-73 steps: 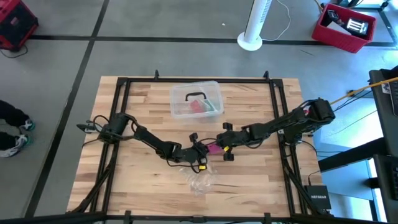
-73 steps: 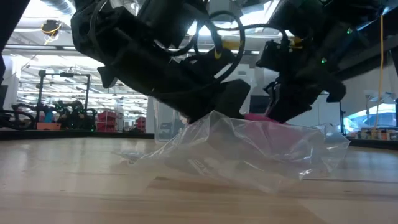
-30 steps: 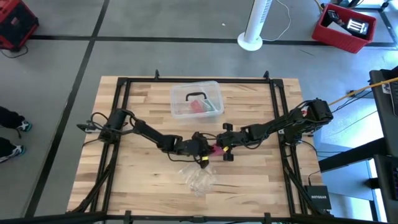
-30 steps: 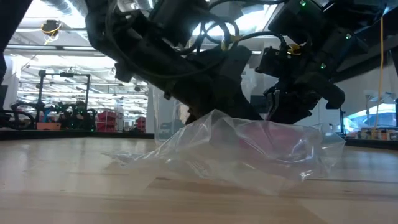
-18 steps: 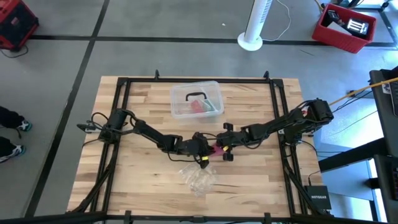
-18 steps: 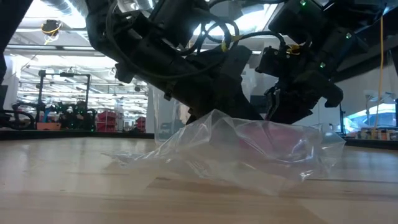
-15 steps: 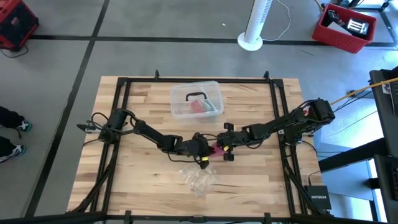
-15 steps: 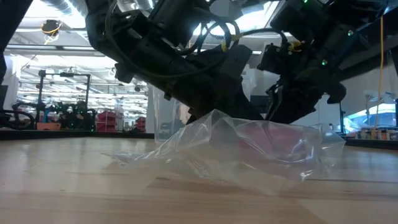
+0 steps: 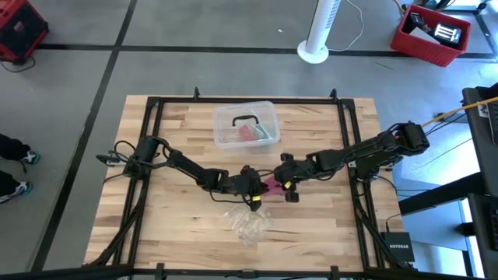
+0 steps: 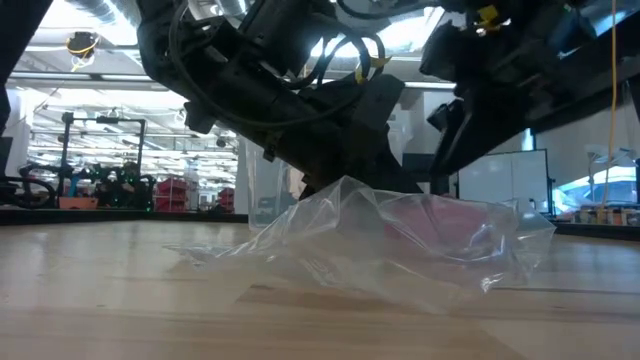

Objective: Roll bandage
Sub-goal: Roll the pink bandage

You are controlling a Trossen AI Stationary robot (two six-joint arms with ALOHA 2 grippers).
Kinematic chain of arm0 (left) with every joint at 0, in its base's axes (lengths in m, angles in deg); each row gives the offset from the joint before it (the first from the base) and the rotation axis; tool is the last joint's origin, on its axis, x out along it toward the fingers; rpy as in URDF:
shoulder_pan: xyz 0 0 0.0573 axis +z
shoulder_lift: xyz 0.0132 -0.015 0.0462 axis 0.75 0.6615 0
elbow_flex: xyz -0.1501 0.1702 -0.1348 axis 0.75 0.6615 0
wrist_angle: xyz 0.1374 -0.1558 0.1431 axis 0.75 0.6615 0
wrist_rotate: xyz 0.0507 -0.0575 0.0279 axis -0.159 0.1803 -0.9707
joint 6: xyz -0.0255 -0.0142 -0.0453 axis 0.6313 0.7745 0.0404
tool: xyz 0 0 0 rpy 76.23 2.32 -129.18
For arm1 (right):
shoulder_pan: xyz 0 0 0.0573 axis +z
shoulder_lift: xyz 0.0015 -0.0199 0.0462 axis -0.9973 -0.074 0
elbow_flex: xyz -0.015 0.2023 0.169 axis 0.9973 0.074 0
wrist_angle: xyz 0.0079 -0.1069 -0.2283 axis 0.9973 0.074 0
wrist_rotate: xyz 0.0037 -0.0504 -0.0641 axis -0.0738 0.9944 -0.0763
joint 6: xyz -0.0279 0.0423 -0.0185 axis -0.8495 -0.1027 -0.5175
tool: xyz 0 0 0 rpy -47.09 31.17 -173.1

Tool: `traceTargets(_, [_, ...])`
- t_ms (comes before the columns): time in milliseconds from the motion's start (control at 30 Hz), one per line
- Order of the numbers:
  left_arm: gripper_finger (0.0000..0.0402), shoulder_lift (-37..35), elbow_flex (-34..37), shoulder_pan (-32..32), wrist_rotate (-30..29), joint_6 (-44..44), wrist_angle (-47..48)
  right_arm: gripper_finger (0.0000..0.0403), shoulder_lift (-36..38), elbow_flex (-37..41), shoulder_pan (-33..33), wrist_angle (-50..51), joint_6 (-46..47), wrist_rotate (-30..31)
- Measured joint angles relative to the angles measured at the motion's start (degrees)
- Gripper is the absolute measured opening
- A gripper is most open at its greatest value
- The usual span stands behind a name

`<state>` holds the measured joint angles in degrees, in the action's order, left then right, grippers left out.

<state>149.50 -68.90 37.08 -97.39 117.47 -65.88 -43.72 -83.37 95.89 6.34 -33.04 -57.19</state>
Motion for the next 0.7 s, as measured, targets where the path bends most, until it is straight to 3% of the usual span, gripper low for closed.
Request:
traceTargets(267, [0.0074, 0.13, 0.09, 0.0, 0.02, -1.16, -1.23, 0.0155, -2.9, 0.42, -2.84, 0.13, -0.53, -4.57])
traceTargets(500, [0.0074, 0.11, 0.07, -0.02, -0.02, -1.16, -1.01, 0.026, -3.34, 0.41, -4.62, -1.31, -0.53, -7.17])
traceTargets(700, [0.0074, 0.11, 0.07, -0.02, -0.02, -2.08, -1.07, 0.0345, -8.68, 0.33, -4.68, -3.12, -3.35, -7.3])
